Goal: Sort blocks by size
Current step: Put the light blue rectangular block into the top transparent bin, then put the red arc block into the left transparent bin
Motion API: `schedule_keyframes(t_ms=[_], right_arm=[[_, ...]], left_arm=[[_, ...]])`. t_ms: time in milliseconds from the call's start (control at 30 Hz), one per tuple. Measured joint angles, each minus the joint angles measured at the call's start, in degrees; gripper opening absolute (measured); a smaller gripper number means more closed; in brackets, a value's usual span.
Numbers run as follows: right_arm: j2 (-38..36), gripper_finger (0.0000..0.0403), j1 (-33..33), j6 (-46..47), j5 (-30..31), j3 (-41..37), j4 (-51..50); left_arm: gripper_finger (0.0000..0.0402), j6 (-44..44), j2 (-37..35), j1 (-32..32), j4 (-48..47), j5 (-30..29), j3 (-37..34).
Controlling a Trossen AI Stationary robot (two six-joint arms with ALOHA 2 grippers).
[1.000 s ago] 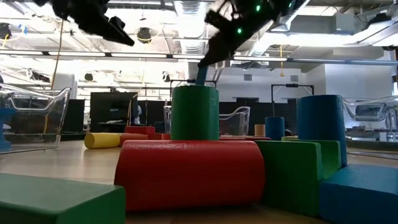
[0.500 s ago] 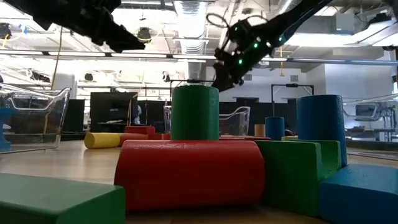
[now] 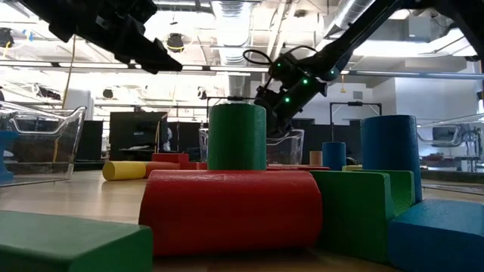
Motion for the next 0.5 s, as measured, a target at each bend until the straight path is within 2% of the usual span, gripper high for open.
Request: schedule_keyframes(t_ms=[167, 500], right_arm=[[-1.2, 0.0117, -0.6, 0.9, -0.3, 0.0, -1.9], [-3.6, 0.0231, -0.3, 1.7, -0.3, 0.0, -4.5]], left_arm=[[0.0176, 0.0, 2.6, -0.7, 1.6, -0.1, 0.0], [0.0176, 0.0, 4.4, -1.4, 1.9, -0.2, 0.0]])
